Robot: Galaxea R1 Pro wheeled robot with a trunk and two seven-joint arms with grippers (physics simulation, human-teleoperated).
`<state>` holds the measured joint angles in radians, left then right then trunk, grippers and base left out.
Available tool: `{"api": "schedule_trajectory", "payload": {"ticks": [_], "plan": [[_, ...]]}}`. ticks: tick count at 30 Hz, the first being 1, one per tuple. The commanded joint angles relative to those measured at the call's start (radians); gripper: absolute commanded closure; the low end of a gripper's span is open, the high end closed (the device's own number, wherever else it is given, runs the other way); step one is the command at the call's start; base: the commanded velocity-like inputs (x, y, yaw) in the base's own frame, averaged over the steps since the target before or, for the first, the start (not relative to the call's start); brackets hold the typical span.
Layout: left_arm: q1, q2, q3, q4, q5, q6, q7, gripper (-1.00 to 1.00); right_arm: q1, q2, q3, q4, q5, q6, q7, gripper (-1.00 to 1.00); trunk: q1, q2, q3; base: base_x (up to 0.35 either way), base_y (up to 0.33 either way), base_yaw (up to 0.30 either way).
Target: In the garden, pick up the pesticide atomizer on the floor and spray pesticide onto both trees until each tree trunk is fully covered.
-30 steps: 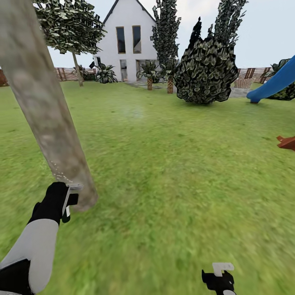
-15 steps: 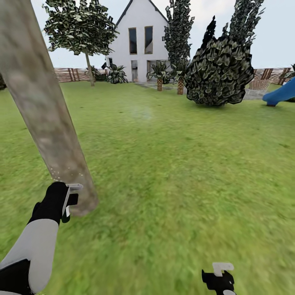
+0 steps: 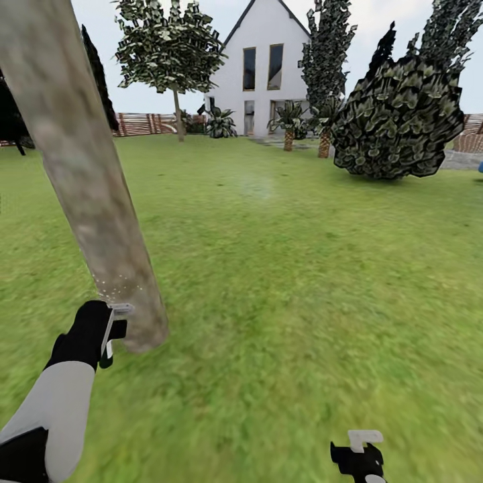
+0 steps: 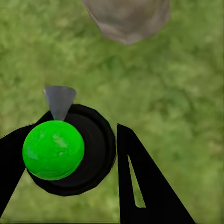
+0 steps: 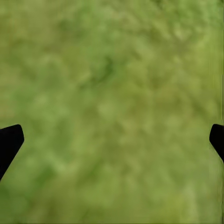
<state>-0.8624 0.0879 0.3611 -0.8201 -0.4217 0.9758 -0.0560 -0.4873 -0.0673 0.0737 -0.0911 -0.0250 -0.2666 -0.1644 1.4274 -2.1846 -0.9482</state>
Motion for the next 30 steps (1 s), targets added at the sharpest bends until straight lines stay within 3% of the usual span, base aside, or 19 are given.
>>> {"api": "schedule_trajectory", "payload": {"ticks": [1,7,15,20,30], "plan": [[0.0,0.002,0.003,0.002,-0.005,0.002,-0.006,1.0,0.0,0.0,0.008,0.001,-0.003,-0.002,-0.004,-1.0,0.0,0.0,-0.001,0.161,-0.239,0.035],[0.003,0.0,0.002,0.007,-0.005,0.001,-0.004,1.0,0.0,0.0,0.008,0.001,-0.003,-0.002,-0.004,-1.0,0.0,0.0,-0.001,0.148,-0.248,0.05],[0.003,0.006,0.009,0.009,-0.007,-0.002,-0.004,1.0,0.0,0.0,0.008,0.001,-0.003,-0.002,-0.004,-1.0,0.0,0.0,-0.001,0.141,-0.252,0.258],[0.06,0.006,0.006,0.011,-0.005,-0.009,-0.004,1.0,0.0,0.001,0.008,0.001,-0.003,-0.002,-0.004,-1.0,0.0,0.0,-0.001,0.121,-0.259,0.275],[0.066,0.003,0.006,0.012,-0.004,-0.009,-0.002,1.0,0.0,0.001,0.008,0.001,-0.003,-0.002,-0.003,-1.0,0.0,0.0,-0.001,0.097,-0.265,0.093]]}}
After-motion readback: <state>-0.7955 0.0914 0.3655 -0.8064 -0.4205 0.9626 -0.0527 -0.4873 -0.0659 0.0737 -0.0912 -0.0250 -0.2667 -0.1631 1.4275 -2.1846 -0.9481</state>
